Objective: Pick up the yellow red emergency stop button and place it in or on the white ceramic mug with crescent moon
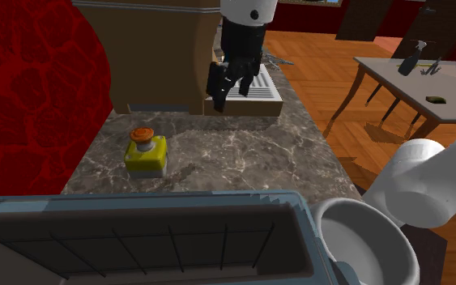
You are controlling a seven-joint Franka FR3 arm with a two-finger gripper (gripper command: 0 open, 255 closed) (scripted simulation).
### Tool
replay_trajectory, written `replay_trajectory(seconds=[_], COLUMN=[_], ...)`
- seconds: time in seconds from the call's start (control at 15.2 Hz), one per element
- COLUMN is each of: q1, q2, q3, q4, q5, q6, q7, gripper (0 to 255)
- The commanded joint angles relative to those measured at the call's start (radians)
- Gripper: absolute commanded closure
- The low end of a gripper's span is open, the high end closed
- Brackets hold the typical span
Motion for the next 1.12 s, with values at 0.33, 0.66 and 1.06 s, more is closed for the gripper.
replay_trajectory(seconds=[0.33, 0.66, 1.06], q1=[0.022, 0.067, 0.102], q2=[0.232, 0.424, 0.508], q3=[0.137, 0.223, 0.246], q4=[0.238, 0.444, 0.497], q5=[-0.06, -0.16, -0.212], q6=[0.003, -0.026, -0.007], q7=[0.164, 0.293, 0.345], gripper=[0, 0, 0])
